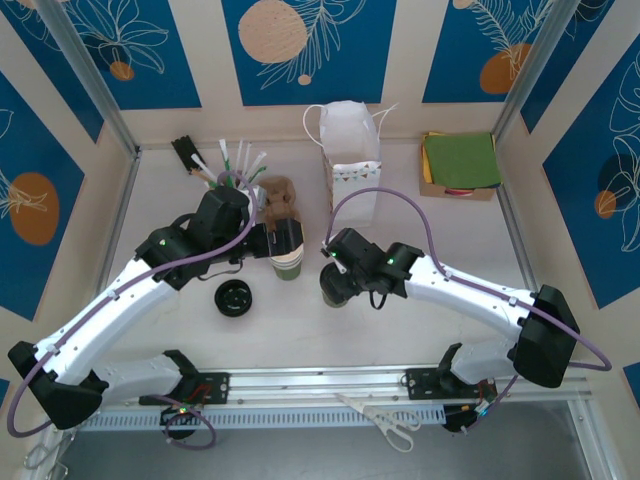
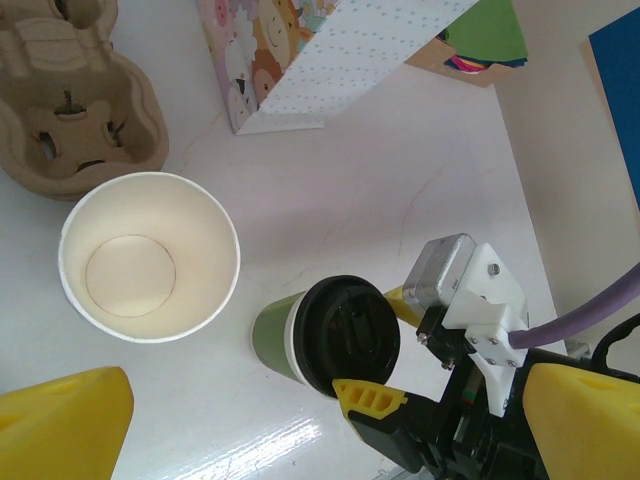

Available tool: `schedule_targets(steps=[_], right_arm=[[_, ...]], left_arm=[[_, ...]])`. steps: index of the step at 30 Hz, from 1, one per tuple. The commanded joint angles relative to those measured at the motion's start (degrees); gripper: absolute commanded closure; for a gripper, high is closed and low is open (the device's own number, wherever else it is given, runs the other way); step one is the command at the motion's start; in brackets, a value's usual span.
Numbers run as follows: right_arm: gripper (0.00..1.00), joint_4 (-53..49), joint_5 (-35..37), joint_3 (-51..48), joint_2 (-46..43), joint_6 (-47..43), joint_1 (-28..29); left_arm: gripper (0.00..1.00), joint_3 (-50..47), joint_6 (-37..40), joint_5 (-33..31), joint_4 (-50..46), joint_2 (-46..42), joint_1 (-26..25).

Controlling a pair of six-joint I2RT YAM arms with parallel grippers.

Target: Pack the takeout coffee

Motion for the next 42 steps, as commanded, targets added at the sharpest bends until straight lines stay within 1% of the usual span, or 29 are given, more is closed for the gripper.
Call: schedule_targets(steps=[1,8,22,31,42], right_arm=[[0.32,-0.9,-0.2,-0.7,0.4,0.4,0.4],[0.31,-1.3,-0.2,0.0,0.1,0.7,0.5],[0.32,-1.8,-0.2,1.6,-2.5,0.5,0.1],[0.32,-0.9,-2.1,1.0,-2.2,-0.3,0.4],[0.32,-0.7,-2.5,0.6,-0.6,-0.8,0.6]], left_arm=[[0.0,0.9,0.6,0.8,-1.1,-0.4,-0.6],[0.0,0.9,0.5,0.9,-1.2,-0.5,-0.6],[0.0,0.5,0.3,1.5,-1.0,-0.4,-0.8],[0.0,-1.0,-0.3,1.8,-1.1,-0.5,-1.7],[0.0,-0.8,-0.1,1.6,-1.1,-0.3,-1.8]])
